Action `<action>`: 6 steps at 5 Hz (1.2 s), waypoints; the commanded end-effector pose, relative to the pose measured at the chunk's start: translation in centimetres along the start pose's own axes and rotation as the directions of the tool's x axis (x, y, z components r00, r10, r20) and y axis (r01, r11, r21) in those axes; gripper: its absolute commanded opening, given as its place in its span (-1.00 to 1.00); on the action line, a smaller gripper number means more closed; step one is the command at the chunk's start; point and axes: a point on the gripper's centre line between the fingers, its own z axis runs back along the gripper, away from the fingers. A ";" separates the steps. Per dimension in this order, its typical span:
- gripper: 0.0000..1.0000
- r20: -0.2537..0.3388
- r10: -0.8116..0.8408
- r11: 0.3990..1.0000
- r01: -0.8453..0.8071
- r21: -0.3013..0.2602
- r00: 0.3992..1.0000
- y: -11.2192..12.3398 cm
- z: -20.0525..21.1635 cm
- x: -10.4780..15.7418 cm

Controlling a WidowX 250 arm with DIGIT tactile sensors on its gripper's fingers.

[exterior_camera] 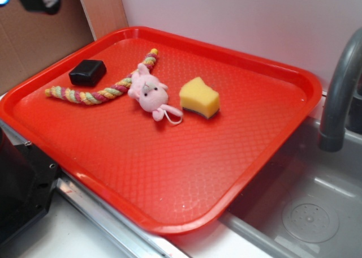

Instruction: Grab the black box.

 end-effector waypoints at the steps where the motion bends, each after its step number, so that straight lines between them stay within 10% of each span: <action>1: 1.00 0.058 0.035 0.998 -0.038 0.040 0.998 1.5 -2.7 3.1; 4: 1.00 0.100 0.171 0.979 -0.181 0.094 0.980 2.1 -6.8 2.9; 6: 1.00 0.026 0.152 0.977 -0.154 0.148 0.988 3.0 -13.2 5.8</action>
